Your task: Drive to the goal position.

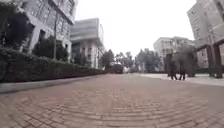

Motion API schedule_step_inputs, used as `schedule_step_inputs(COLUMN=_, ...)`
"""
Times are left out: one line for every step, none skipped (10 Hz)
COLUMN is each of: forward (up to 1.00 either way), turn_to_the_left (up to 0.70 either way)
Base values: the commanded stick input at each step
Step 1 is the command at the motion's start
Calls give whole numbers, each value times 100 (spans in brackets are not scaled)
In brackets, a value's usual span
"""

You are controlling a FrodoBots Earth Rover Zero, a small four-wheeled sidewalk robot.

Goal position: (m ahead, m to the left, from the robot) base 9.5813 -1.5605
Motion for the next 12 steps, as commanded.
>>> schedule_step_inputs(forward=70, turn_to_the_left=0)
schedule_step_inputs(forward=70, turn_to_the_left=0)
schedule_step_inputs(forward=70, turn_to_the_left=0)
schedule_step_inputs(forward=70, turn_to_the_left=0)
schedule_step_inputs(forward=70, turn_to_the_left=0)
schedule_step_inputs(forward=70, turn_to_the_left=0)
schedule_step_inputs(forward=70, turn_to_the_left=0)
schedule_step_inputs(forward=70, turn_to_the_left=0)
schedule_step_inputs(forward=70, turn_to_the_left=0)
schedule_step_inputs(forward=70, turn_to_the_left=0)
schedule_step_inputs(forward=70, turn_to_the_left=0)
schedule_step_inputs(forward=70, turn_to_the_left=0)
